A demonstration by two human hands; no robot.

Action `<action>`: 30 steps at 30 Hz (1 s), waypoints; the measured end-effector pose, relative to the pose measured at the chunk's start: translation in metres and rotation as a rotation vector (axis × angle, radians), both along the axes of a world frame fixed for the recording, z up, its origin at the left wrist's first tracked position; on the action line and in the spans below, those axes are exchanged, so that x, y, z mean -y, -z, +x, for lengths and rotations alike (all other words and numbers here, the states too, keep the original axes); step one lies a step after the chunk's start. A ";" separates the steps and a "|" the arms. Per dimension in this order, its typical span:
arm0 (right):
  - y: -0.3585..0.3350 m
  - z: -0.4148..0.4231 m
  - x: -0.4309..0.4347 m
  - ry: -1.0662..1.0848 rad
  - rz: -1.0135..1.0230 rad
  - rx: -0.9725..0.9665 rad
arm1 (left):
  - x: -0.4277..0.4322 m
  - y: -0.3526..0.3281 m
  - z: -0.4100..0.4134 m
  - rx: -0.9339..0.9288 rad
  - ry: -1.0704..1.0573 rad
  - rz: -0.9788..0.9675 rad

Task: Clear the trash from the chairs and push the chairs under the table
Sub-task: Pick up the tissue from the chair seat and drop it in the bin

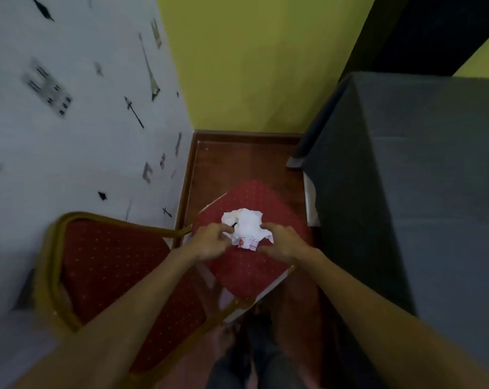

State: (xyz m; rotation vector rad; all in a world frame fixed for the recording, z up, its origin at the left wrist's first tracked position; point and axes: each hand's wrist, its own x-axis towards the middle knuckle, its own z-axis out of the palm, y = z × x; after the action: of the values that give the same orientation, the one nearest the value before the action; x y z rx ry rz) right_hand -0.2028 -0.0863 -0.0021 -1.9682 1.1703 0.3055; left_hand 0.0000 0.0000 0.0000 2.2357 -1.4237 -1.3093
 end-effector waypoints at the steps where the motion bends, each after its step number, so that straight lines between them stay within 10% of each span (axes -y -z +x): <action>1: 0.012 0.002 0.005 0.025 0.024 -0.006 | 0.004 0.010 0.000 -0.024 -0.021 0.032; 12: 0.192 0.036 0.061 0.202 0.183 -0.029 | 0.094 0.163 0.004 0.039 -0.268 -0.059; 17: 0.274 0.052 0.062 0.110 0.011 -0.144 | 0.134 0.249 0.000 0.257 -0.042 0.055; 21: 0.282 0.051 0.047 0.229 -0.123 -0.135 | 0.117 0.290 -0.002 0.247 0.061 0.168; 25: 0.282 0.043 0.027 0.326 -0.201 0.005 | 0.067 0.297 -0.029 0.231 -0.099 -0.128; 30: 0.262 0.023 0.005 0.430 0.046 0.132 | 0.036 0.278 -0.064 -0.026 -0.373 -0.045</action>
State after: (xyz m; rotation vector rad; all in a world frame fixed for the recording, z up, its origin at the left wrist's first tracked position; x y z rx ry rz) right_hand -0.1796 -0.0913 -0.2644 -1.6181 1.4441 -0.0212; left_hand -0.0643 -0.0356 -0.2777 2.3000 -0.9535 -1.1628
